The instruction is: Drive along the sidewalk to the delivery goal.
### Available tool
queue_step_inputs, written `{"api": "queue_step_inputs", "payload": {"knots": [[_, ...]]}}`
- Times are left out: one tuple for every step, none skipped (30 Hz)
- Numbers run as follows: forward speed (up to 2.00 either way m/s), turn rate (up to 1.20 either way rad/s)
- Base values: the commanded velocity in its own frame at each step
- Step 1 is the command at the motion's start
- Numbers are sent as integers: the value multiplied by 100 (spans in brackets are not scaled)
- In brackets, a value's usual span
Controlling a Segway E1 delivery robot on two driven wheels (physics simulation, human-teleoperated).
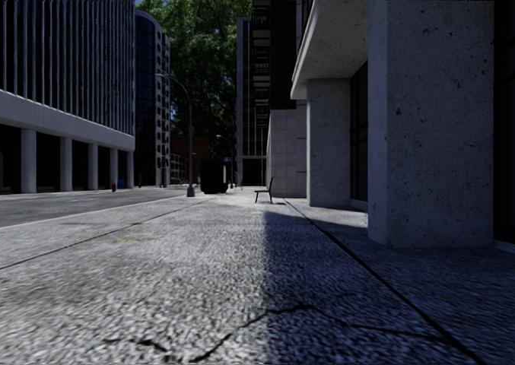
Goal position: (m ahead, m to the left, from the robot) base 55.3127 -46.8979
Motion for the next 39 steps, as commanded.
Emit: {"api": "queue_step_inputs", "payload": {"knots": [[198,0],[198,0],[198,0],[198,0],[198,0],[198,0],[198,0],[198,0],[198,0],[198,0],[198,0],[198,0],[198,0],[198,0],[198,0],[198,0],[198,0],[198,0],[198,0],[198,0],[198,0],[198,0],[198,0],[198,0],[198,0],[198,0],[198,0],[198,0],[198,0],[198,0],[198,0],[198,0],[198,0],[198,0],[198,0],[198,0],[198,0],[198,0],[198,14]]}}
